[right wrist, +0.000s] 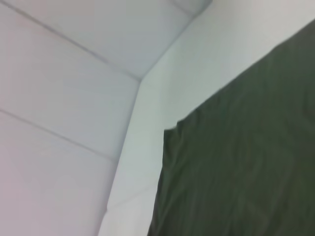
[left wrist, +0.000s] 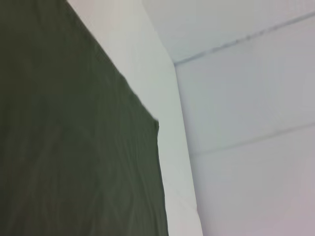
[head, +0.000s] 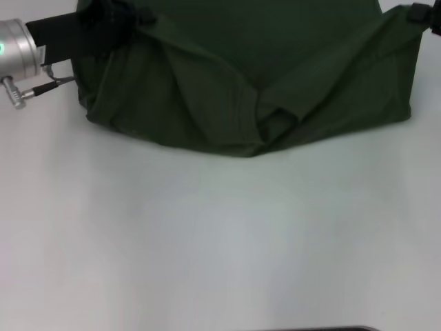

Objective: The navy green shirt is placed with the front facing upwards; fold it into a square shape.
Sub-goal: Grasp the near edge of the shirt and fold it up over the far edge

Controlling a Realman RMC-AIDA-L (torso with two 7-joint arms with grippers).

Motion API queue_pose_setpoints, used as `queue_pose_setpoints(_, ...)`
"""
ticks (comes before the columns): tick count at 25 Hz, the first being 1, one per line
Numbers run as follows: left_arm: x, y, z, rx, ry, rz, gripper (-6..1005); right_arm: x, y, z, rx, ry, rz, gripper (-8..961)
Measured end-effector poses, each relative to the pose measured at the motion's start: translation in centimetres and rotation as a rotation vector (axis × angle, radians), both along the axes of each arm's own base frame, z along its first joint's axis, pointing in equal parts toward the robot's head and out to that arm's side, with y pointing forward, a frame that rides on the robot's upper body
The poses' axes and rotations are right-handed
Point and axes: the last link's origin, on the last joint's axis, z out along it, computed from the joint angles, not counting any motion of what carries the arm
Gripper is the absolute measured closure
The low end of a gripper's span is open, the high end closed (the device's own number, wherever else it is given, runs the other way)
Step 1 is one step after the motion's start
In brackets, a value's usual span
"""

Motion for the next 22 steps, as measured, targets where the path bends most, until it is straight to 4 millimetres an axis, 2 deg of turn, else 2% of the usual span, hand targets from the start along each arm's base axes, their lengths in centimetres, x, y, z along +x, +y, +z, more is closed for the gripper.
queue_pose_setpoints(9, -0.5, 0.7, -0.9, 0.055, 0.006, 0.039, 938, 0.4, 0.3, -2.1, 0.017, 0.009, -0.018, 934)
queue_pose_setpoints(22, -1.8, 1.7, -0.1, 0.124, 0.059, 0.106, 938, 0.5, 1.7, -2.1, 0.094, -0.02, -0.054, 934)
